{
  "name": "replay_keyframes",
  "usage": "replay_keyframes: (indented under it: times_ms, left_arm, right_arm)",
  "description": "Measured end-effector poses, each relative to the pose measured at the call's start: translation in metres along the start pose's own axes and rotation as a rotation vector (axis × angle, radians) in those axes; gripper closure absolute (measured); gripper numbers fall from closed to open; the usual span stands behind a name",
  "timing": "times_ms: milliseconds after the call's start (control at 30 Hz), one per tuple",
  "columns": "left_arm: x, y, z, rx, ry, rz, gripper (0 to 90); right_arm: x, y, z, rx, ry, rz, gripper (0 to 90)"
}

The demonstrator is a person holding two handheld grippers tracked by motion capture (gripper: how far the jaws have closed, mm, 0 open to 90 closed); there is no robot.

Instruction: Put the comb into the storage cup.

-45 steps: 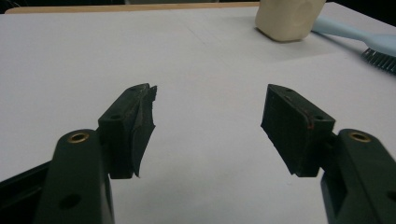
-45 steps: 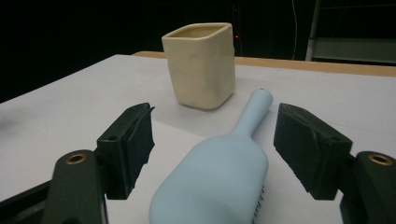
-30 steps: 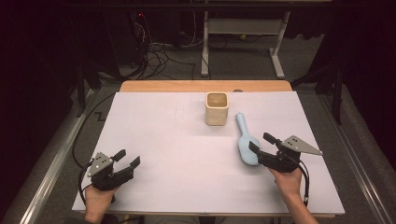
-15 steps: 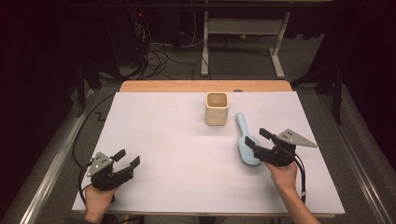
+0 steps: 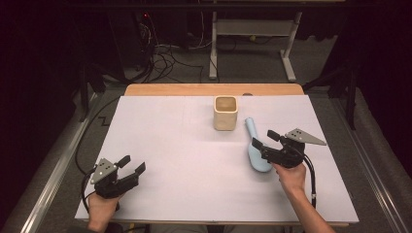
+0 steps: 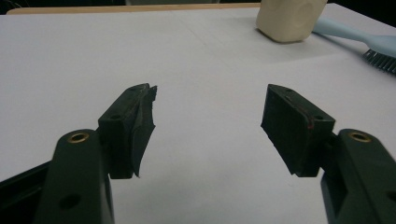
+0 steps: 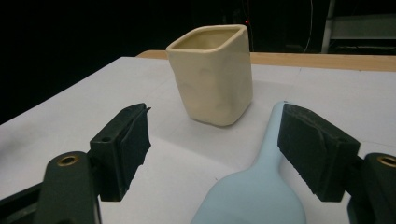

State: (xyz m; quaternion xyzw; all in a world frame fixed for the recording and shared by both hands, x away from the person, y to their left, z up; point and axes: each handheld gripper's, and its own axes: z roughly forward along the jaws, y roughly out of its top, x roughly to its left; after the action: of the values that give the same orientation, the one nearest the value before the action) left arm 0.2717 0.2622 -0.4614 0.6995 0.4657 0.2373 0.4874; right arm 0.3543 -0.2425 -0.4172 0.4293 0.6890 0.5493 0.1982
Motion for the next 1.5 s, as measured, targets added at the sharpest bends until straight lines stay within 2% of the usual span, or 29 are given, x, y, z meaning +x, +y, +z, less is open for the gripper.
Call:
replay_keyframes:
  times_ms: [167, 233, 467, 867, 1033, 1267, 1500]
  left_arm:
    - [0.000, 0.000, 0.000, 0.000, 0.001, 0.000, 34.2]
    - [0.000, 0.000, 0.000, 0.001, 0.001, -0.001, 34.2]
    - [0.000, 0.000, 0.000, 0.001, 0.001, 0.000, 34.2]
    - [0.000, 0.000, 0.000, 0.003, -0.003, 0.002, 34.2]
    - [0.000, 0.000, 0.000, 0.005, -0.004, 0.003, 34.2]
    - [0.000, 0.000, 0.000, 0.004, -0.004, 0.003, 34.2]
    - [0.000, 0.000, 0.000, 0.004, -0.008, 0.004, 34.2]
  right_arm:
    - [0.000, 0.006, 0.003, 0.007, -0.005, -0.015, 24.8]
    - [0.000, 0.010, 0.004, 0.035, -0.010, -0.022, 25.8]
    - [-0.001, 0.024, 0.013, 0.119, -0.004, -0.038, 36.3]
    - [-0.005, 0.040, 0.034, 0.220, -0.011, -0.082, 53.2]
    - [-0.007, 0.044, 0.049, 0.312, -0.031, -0.120, 61.3]
    - [-0.007, 0.051, 0.071, 0.457, -0.056, -0.185, 77.2]
    - [-0.009, 0.056, 0.092, 0.575, -0.092, -0.216, 85.9]
